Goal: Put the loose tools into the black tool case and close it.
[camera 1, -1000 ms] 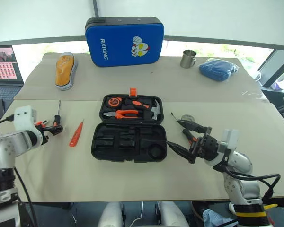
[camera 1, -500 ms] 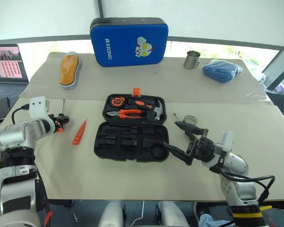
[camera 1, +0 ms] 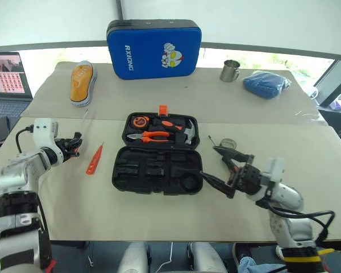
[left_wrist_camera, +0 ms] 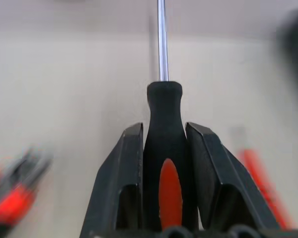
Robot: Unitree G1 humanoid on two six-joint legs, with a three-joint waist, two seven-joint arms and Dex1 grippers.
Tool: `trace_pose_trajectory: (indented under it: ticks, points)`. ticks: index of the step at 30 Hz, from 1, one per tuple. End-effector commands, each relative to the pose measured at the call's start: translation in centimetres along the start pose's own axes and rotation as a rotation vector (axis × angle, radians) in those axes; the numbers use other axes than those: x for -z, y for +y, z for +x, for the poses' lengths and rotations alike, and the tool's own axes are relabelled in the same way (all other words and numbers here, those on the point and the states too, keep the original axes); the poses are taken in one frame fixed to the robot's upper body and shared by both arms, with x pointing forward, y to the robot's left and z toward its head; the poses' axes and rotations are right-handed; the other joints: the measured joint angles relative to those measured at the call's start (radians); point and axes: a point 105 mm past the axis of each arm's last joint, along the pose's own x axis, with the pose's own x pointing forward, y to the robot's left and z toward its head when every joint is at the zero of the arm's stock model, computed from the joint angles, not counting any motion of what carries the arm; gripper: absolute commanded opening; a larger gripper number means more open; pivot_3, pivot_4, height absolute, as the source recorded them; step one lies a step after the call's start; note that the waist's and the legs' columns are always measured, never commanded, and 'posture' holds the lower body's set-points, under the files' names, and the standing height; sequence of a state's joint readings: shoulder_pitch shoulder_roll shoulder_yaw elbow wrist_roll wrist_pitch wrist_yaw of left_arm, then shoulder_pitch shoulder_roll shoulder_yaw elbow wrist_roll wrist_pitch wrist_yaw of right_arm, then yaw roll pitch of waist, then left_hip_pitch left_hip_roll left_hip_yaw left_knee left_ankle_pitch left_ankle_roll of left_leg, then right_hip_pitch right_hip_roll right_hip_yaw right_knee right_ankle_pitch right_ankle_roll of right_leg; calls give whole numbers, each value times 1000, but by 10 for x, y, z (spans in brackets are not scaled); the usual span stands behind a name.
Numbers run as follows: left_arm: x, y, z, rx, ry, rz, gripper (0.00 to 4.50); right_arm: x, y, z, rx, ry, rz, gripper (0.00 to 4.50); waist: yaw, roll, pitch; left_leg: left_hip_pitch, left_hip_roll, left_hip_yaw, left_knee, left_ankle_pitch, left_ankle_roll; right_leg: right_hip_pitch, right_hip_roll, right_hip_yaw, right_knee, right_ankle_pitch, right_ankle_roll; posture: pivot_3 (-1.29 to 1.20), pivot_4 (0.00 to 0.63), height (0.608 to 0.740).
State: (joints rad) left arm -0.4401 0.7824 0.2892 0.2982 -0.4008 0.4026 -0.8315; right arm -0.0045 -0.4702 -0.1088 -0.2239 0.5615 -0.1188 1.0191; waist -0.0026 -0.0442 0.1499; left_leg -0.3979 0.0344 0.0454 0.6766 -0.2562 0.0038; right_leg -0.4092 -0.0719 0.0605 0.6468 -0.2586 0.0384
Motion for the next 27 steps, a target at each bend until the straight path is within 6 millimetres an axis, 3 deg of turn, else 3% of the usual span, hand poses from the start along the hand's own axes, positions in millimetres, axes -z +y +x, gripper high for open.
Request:
trace_pose_trajectory:
  ticks: [1, 3, 6, 8, 14, 27]
  points:
    - [-50, -51, -4, 371, -143, 260, 849, -22, -4, -8, 17, -9, -40, 4500, 3, 0, 0, 0, 0, 0, 0, 0, 0, 0, -1, 0, 0, 0, 0, 0, 150, 740]
    - [-54, -72, -2, 521, -134, 323, 849, -26, -4, -11, 16, 9, -36, 4500, 5, 1, 0, 0, -1, 1, 0, 0, 1, 1, -2, 0, -1, 0, 0, 0, 150, 740]
    - [-35, -118, 12, 817, 3, 546, 849, -31, 0, -14, -5, 53, -26, 4500, 11, 1, 0, 1, -3, 8, 1, 0, 2, 4, 1, -1, -2, 0, 1, 0, 150, 740]
    - [-23, -129, 23, 891, 72, 639, 849, -30, 3, -14, -20, 78, -30, 4500, 12, 1, 0, 1, -2, 8, 2, 0, 2, 4, 3, 0, -3, 0, 1, 0, 150, 740]
    - [-5, -134, 59, 865, 170, 749, 849, -34, 6, -11, -10, 90, -18, 4500, 2, 1, 0, -1, 1, 7, 3, 0, 3, 3, 8, 2, -4, 0, 1, 0, 150, 740]
    - [12, -131, 78, 823, 260, 830, 849, -28, 11, -8, -6, 94, 7, 4500, 4, 1, 0, -2, 1, 6, 4, 0, 3, 2, 9, 3, -4, 0, 1, 0, 150, 740]
